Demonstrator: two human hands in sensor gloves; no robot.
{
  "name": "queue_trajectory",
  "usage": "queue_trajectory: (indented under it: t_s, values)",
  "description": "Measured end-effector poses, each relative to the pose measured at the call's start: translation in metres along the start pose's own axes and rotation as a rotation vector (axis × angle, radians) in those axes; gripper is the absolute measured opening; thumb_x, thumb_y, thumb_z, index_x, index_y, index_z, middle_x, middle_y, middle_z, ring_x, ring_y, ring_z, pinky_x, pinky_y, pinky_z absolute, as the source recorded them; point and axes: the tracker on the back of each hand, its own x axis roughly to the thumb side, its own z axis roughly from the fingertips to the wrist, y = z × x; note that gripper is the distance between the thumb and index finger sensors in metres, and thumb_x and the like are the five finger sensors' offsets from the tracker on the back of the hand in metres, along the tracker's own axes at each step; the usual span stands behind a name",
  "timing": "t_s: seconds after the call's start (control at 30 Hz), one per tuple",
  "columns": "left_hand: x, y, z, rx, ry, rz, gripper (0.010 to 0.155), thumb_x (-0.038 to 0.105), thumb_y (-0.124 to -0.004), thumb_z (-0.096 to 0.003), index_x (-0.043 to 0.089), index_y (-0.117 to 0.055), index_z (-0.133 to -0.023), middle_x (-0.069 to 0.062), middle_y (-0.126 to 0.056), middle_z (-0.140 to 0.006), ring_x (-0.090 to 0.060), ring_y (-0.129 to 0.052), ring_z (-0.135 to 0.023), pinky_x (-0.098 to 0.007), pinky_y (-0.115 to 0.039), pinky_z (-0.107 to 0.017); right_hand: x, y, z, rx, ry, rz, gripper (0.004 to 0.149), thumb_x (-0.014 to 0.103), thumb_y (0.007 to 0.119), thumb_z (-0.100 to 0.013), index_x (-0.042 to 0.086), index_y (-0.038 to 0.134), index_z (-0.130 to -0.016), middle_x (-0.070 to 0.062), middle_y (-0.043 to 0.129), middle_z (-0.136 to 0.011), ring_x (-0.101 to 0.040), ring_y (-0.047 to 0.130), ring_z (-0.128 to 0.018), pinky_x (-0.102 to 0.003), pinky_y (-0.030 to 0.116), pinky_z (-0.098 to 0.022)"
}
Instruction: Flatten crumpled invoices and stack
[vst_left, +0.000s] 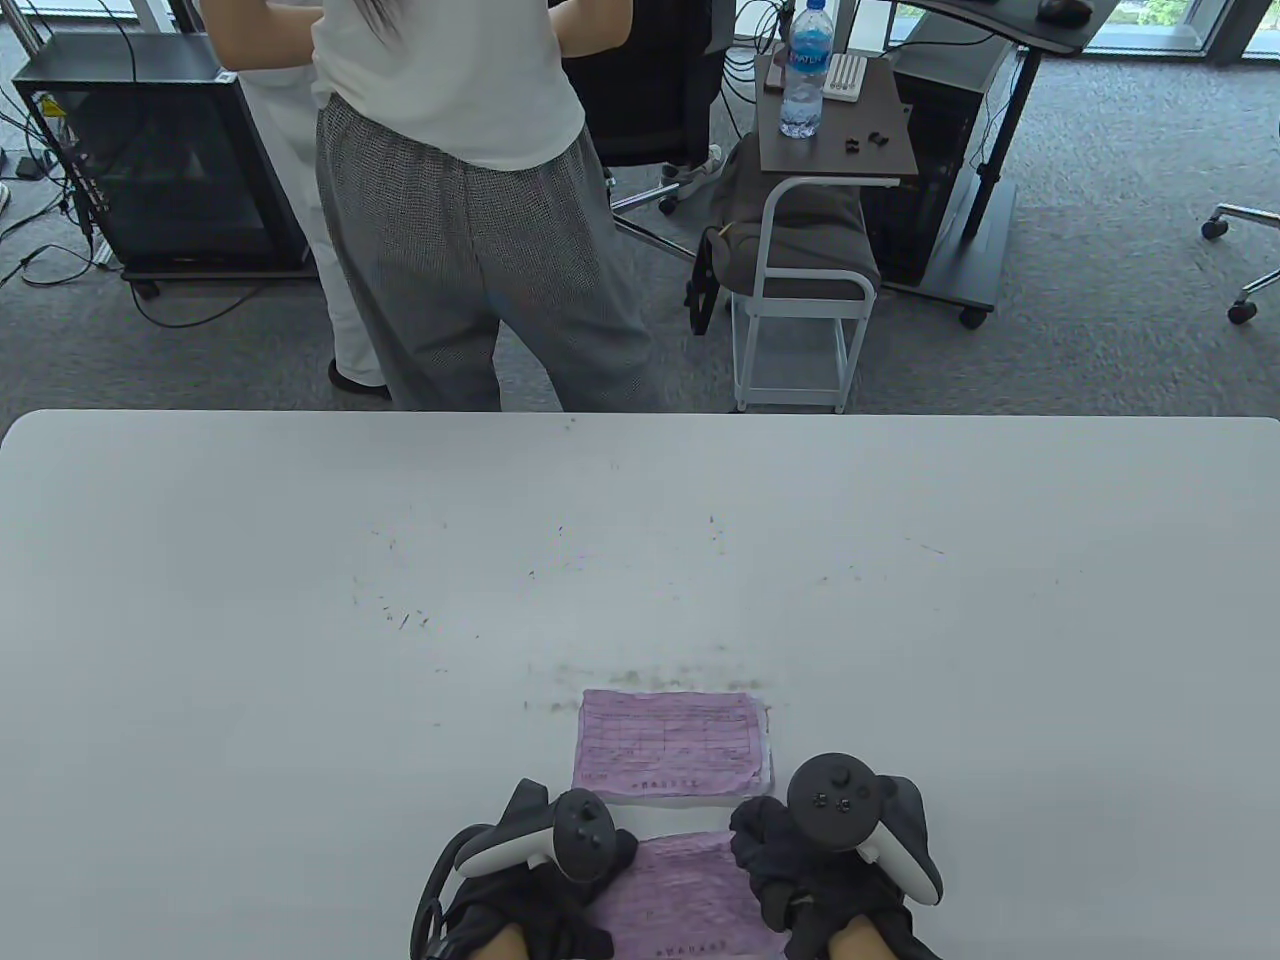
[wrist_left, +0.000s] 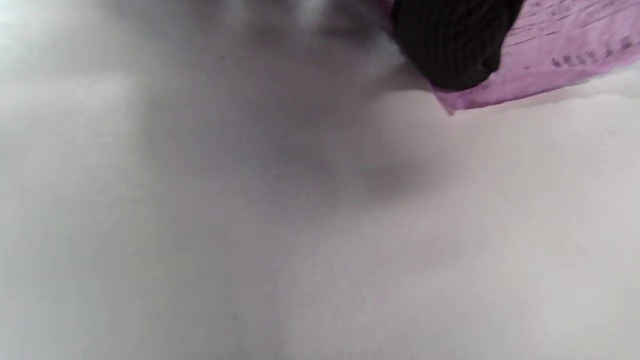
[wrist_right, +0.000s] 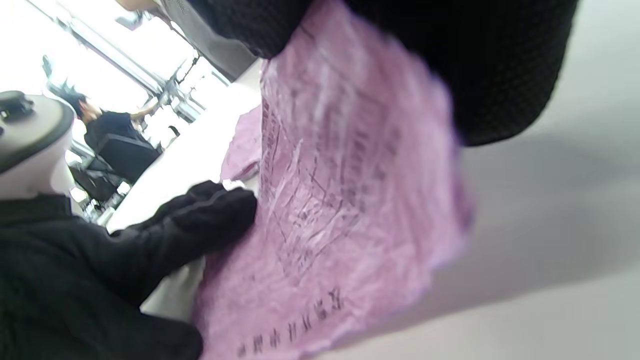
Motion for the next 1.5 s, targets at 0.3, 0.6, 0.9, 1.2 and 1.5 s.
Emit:
queue_trajectory:
  t_s: [0.3,0.6,0.9,1.2,1.5]
  values:
    - [0.000,0.002,0.003,0.017,-0.027,0.051,0.084,0.045,-0.079,-0.0538,0.033,-0.016,-0.108,-0.015,0.015,-0.101,-0.060,0.012,-0.088,-0.072,-0.018,-0.061,0.036,-0.012,0.016,-0.215,-0.229,0.368,0.042,0.026,0.074,-0.052,0.009,0.068,-0.090,-0.009,0.092,-0.060,-0.020,0.098,-0.037,-0.037,0.090,-0.026]
    - [-0.039,0.027,0.042,0.557,-0.397,0.757,0.090,0.056,-0.069,-0.0542,0.017,-0.012,-0.110,-0.026,-0.003,-0.107,-0.062,-0.026,-0.100,-0.068,-0.045,-0.068,0.071,-0.034,0.053,-0.442,-0.493,0.237,0.040,0.028,0.075,-0.051,0.015,0.071,-0.089,-0.006,0.093,-0.059,-0.019,0.098,-0.037,-0.037,0.090,-0.028]
    - [-0.036,0.020,0.021,0.369,-0.744,1.185,0.104,0.056,-0.076,-0.0555,0.031,0.018,-0.093,-0.027,0.004,-0.107,-0.056,-0.047,-0.107,-0.065,-0.053,-0.074,0.036,-0.051,0.045,-0.457,-0.495,-0.424,0.040,0.026,0.075,-0.052,0.016,0.071,-0.090,-0.007,0.092,-0.062,-0.021,0.098,-0.040,-0.040,0.090,-0.030]
    - [-0.034,0.029,0.031,0.479,-0.790,1.222,0.059,0.017,-0.078,-0.0595,0.040,-0.051,-0.107,-0.026,-0.040,-0.111,-0.019,-0.087,-0.082,-0.046,-0.077,-0.068,0.020,-0.054,0.037,-0.436,-0.425,-0.449,0.040,0.026,0.074,-0.052,0.014,0.070,-0.090,-0.007,0.092,-0.062,-0.021,0.098,-0.041,-0.040,0.090,-0.031]
    - [-0.036,0.038,0.051,0.717,-0.622,0.969,0.039,0.009,-0.075,-0.0573,0.023,-0.085,-0.092,-0.019,-0.062,-0.106,-0.025,-0.087,-0.081,-0.051,-0.076,-0.066,0.018,-0.058,0.038,-0.496,-0.346,-0.222,0.042,0.024,0.076,-0.052,0.011,0.069,-0.091,-0.009,0.091,-0.065,-0.024,0.098,-0.044,-0.041,0.090,-0.032]
